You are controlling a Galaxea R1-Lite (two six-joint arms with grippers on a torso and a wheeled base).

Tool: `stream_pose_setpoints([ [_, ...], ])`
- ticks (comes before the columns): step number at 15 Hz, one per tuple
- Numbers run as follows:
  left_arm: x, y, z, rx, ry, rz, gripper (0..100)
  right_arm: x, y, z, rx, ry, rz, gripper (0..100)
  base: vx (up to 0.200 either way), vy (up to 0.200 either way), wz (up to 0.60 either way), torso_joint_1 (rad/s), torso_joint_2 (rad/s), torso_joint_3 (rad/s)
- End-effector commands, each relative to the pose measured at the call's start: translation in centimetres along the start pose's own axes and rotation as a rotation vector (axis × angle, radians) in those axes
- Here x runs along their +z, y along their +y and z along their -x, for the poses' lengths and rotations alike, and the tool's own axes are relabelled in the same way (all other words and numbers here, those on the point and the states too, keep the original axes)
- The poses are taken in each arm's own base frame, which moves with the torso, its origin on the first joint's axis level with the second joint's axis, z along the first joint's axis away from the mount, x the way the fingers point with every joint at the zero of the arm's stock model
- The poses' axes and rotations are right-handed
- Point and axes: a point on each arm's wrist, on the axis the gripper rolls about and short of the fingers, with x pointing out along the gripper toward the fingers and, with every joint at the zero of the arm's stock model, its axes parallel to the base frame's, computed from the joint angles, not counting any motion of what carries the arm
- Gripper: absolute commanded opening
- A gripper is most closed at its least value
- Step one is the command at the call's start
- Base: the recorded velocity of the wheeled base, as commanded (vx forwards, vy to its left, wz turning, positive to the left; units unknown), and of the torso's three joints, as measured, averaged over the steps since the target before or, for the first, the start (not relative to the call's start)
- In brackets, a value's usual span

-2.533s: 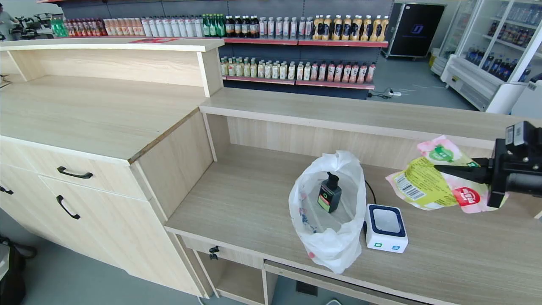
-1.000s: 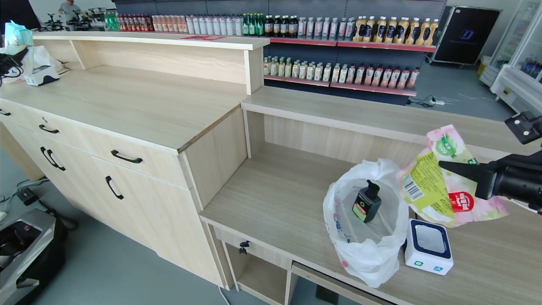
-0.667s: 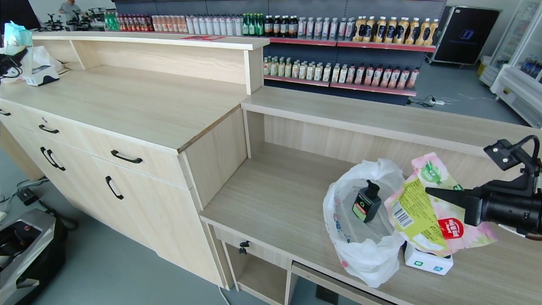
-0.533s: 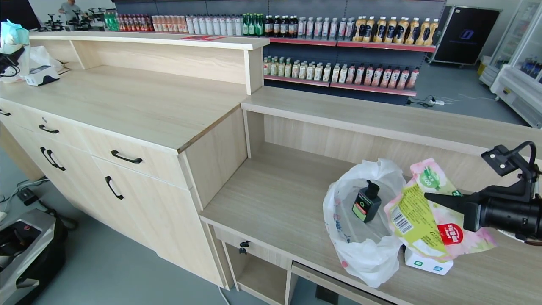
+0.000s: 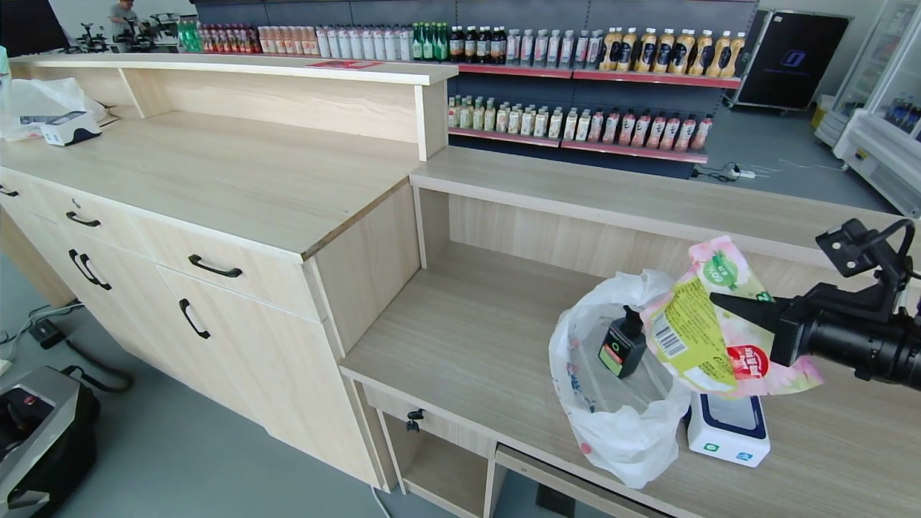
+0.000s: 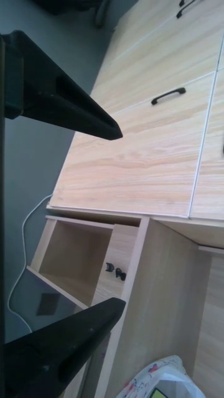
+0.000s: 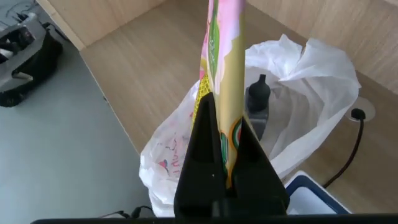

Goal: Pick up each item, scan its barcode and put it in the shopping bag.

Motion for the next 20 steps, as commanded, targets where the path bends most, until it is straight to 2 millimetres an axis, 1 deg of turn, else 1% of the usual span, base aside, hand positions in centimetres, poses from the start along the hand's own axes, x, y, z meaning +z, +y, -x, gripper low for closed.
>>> stream_pose_setpoints([
  [1, 0.0, 0.0, 0.0, -0.001, 0.001, 0.0, 100, 0.1, -0.5, -0.6, -0.014, -0.032, 0.109, 0, 0.0, 0.0, 0.0, 0.0, 0.0, 0.0],
  [4, 0.0, 0.0, 0.0, -0.001, 0.001, 0.0, 100, 1.3, -0.6, 0.0, -0.035, -0.087, 0.154, 0, 0.0, 0.0, 0.0, 0.0, 0.0, 0.0],
  [6, 0.0, 0.0, 0.0, -0.001, 0.001, 0.0, 100, 1.4, -0.5, 0.0, -0.031, -0.092, 0.129, 0, 0.0, 0.0, 0.0, 0.0, 0.0, 0.0],
  [9, 0.0, 0.0, 0.0, 0.001, 0.001, 0.0, 100, 1.6, -0.6, 0.0, -0.033, -0.097, 0.103, 0, 0.0, 0.0, 0.6, 0.004, 0.0, 0.004],
  [12, 0.0, 0.0, 0.0, 0.001, 0.001, 0.0, 100, 2.1, -1.0, -0.4, -0.032, -0.112, 0.063, 0, 0.0, 0.0, 0.0, 0.0, 0.0, 0.0],
  [15, 0.0, 0.0, 0.0, -0.001, 0.001, 0.0, 100, 0.8, -1.4, -1.3, -0.022, -0.07, 0.017, 0, 0.0, 0.0, 0.0, 0.0, 0.0, 0.0],
  [17, 0.0, 0.0, 0.0, -0.001, 0.001, 0.0, 100, -1.5, -1.9, -1.9, -0.027, 0.001, -0.039, 0, 0.0, 0.0, 0.0, 0.0, 0.0, 0.0],
  [20, 0.0, 0.0, 0.0, 0.001, 0.001, 0.0, 100, -3.9, -2.0, -2.6, -0.013, 0.078, -0.099, 0, 0.0, 0.0, 0.0, 0.0, 0.0, 0.0],
])
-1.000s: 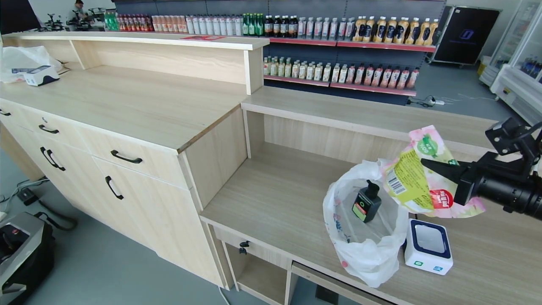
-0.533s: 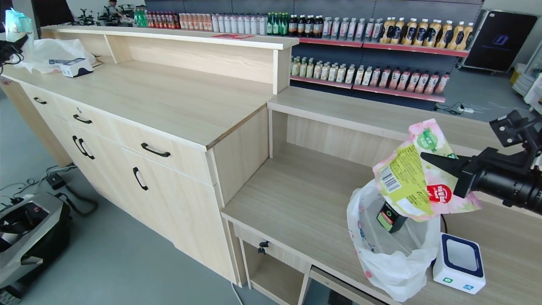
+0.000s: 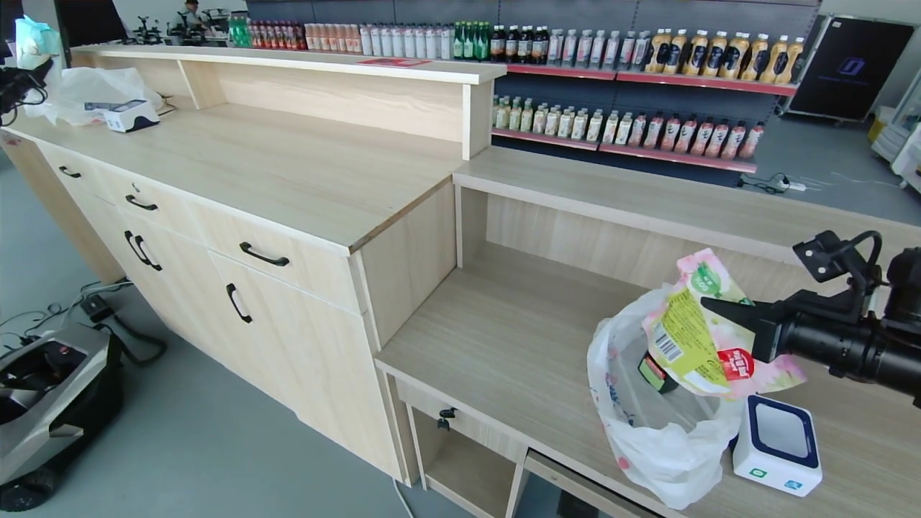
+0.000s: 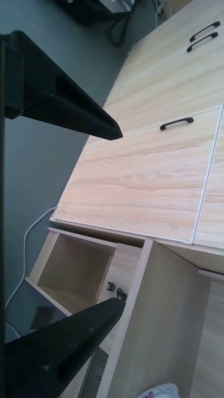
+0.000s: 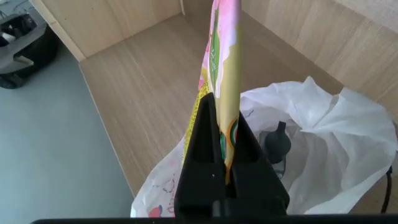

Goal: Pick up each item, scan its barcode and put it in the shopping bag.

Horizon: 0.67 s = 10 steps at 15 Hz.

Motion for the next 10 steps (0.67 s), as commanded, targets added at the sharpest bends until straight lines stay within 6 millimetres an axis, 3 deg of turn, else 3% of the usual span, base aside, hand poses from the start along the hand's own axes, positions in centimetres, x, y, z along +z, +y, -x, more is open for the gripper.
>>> stream_pose_setpoints([
  [1, 0.0, 0.0, 0.0, -0.001, 0.001, 0.0, 100, -2.0, -0.5, -1.2, 0.011, 0.062, -0.044, 0, 0.0, 0.0, 0.0, 0.0, 0.0, 0.0],
  [5, 0.0, 0.0, 0.0, -0.001, 0.001, 0.0, 100, -3.4, -0.7, -3.0, 0.031, 0.048, -0.028, 0, 0.0, 0.0, 0.0, 0.0, 0.0, 0.0],
  [10, 0.0, 0.0, 0.0, -0.001, 0.001, 0.0, 100, -4.7, -0.7, -3.7, 0.046, 0.085, -0.04, 0, 0.0, 0.0, 0.0, 0.0, 0.0, 0.0],
])
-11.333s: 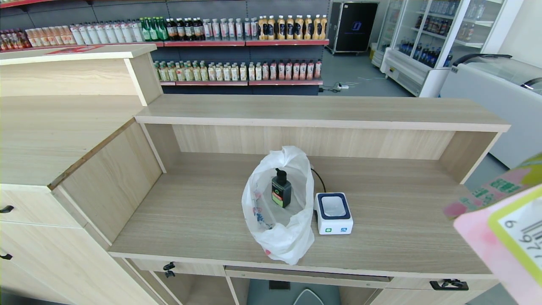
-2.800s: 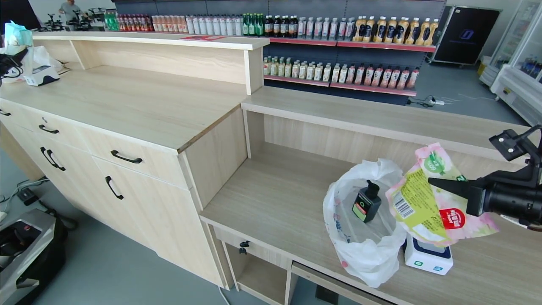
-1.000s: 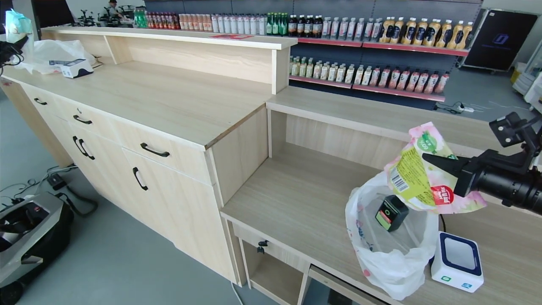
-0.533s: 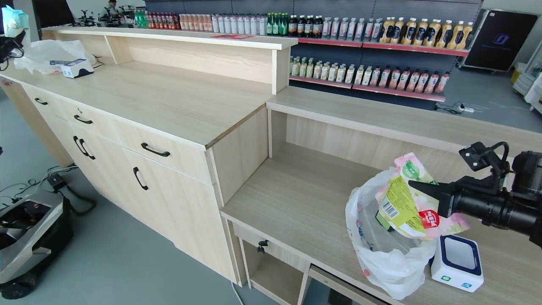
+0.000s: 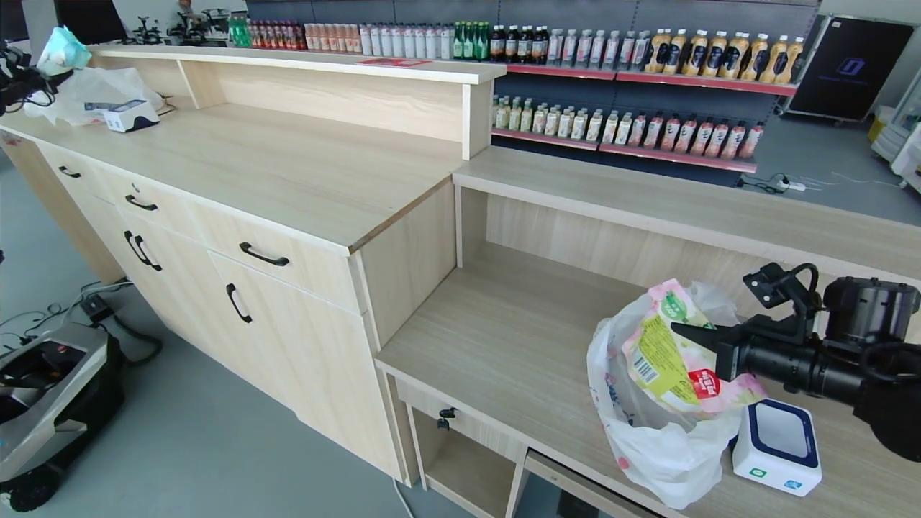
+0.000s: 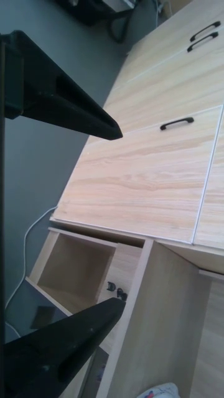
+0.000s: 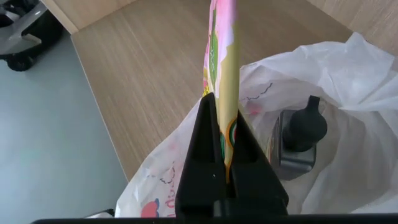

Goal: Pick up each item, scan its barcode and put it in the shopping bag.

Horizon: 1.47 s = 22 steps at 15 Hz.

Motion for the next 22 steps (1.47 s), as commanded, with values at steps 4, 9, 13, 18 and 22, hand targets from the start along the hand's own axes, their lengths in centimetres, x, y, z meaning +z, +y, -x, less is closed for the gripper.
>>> stream_pose_setpoints([
  [4, 0.0, 0.0, 0.0, 0.001, 0.001, 0.0, 100, -1.7, -0.5, -0.8, 0.004, 0.047, -0.029, 0, 0.0, 0.0, 0.0, 0.0, 0.0, 0.0],
  [9, 0.0, 0.0, 0.0, -0.001, 0.001, 0.0, 100, -2.4, -0.6, -1.2, 0.01, 0.067, -0.041, 0, 0.0, 0.0, 0.0, 0.0, 0.0, 0.0],
  [13, 0.0, 0.0, 0.0, 0.001, 0.001, 0.0, 100, -2.9, -0.9, -1.3, 0.006, 0.079, -0.028, 0, 0.0, 0.0, 0.0, 0.0, 0.0, 0.0],
  [18, 0.0, 0.0, 0.0, -0.001, 0.001, 0.0, 100, -2.8, -1.0, -1.3, 0.002, 0.075, -0.026, 0, 0.0, 0.0, 0.0, 0.0, 0.0, 0.0],
  [22, 0.0, 0.0, 0.0, 0.001, 0.001, 0.0, 100, -3.1, -1.1, -1.4, 0.003, 0.079, -0.03, 0, 0.0, 0.0, 0.0, 0.0, 0.0, 0.0],
])
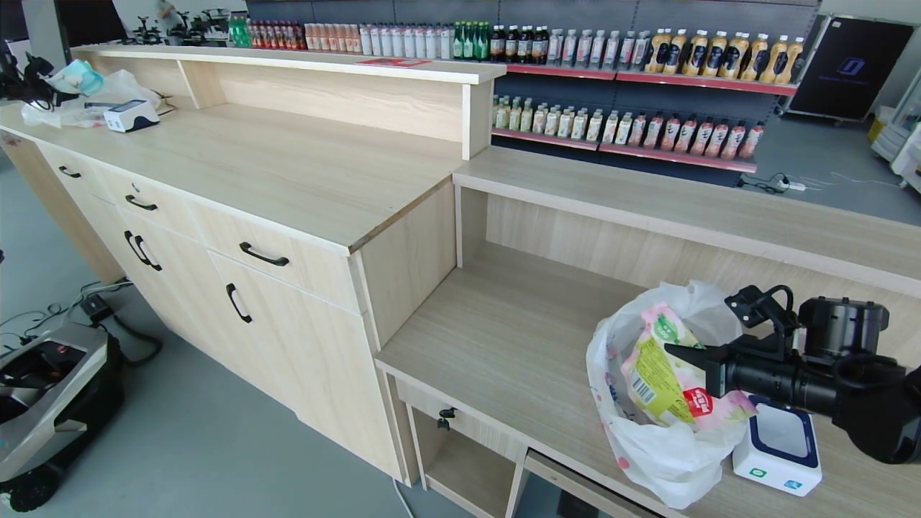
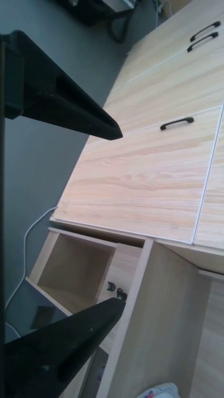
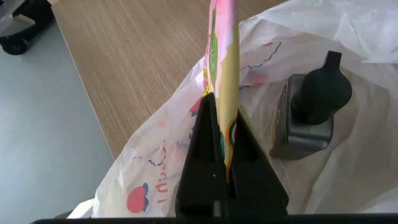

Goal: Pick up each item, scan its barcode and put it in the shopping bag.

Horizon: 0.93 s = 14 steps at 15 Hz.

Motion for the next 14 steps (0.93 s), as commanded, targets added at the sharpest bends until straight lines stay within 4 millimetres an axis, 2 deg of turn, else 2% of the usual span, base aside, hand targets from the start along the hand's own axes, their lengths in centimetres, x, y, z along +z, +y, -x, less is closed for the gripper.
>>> stream_pose_setpoints([
  [1, 0.0, 0.0, -0.01, 0.001, 0.001, 0.0, 100, -0.26, -0.23, -0.06, -0.004, 0.006, -0.006, 0, 0.0, 0.0, 0.0, 0.0, 0.0, 0.0],
  [7, 0.0, 0.0, -0.01, -0.001, 0.001, 0.0, 100, -0.57, -0.44, -0.2, -0.008, 0.006, -0.008, 0, 0.0, 0.0, 0.0, 0.0, 0.0, 0.0],
  [8, 0.0, 0.0, -0.01, 0.001, 0.001, 0.0, 100, -0.56, -0.48, -0.17, -0.01, 0.004, -0.008, 100, 0.0, 0.0, 0.0, 0.0, 0.0, 0.0],
  [13, 0.0, 0.0, -0.01, -0.001, 0.001, 0.0, 100, -0.23, -0.48, 0.0, -0.014, -0.007, 0.0, 100, 0.0, 0.0, 0.0, 0.0, 0.0, 0.0],
  [14, 0.0, 0.0, -0.01, 0.001, 0.001, 0.0, 100, 0.42, -0.41, 0.3, -0.018, -0.026, 0.014, 100, 0.0, 0.0, 0.0, 0.0, 0.0, 0.0],
])
